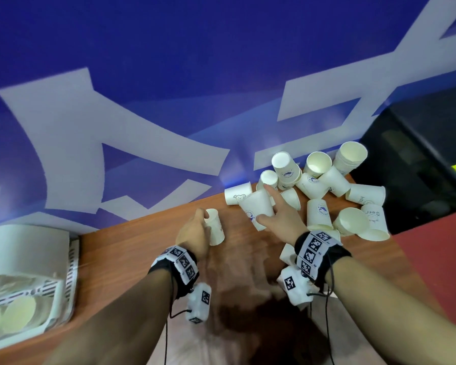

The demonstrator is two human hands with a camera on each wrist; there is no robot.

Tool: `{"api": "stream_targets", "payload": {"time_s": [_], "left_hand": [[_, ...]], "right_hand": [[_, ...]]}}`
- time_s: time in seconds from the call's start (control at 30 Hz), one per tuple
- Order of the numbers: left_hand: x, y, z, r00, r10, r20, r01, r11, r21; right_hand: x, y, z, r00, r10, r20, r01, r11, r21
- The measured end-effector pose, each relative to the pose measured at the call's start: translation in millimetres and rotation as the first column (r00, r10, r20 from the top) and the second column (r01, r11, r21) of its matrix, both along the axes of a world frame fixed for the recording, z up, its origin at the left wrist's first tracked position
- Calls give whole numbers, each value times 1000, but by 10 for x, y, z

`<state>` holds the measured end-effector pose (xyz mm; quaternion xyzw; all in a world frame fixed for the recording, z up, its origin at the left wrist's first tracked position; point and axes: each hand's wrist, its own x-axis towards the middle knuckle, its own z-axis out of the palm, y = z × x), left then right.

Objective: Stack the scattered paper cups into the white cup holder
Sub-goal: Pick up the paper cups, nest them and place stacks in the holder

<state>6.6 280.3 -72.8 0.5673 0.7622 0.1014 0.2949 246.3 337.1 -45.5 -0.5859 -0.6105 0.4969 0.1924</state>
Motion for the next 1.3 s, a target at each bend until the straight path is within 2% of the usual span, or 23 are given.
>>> {"api": "stream_targets", "payload": {"time_s": [0.27,0.47,0.83,1.17,1.3], "left_hand": [[-84,-197,514,996,-76,-55,84,982,167],[-207,-545,809,998,-46,-39,56,954,296],[-740,-1311,1049,998,57,-9,-50,933,356],[-1565,-2117,1137,978,209,7,-197,913,358],[-2079,-2546,1156,960,280,2,-264,900,346]], "right_hand": [[-140,-301,413,999,-43,17,42,995,96],[-318,-599,722,999,-52,1,51,982,180],[-907,-1089,901,996,50,-71,-32,972,234],[-1834,-1555,948,970,233,68,-243,920,309],[-2431,-1802,931,936,339,94,-351,884,309]]}}
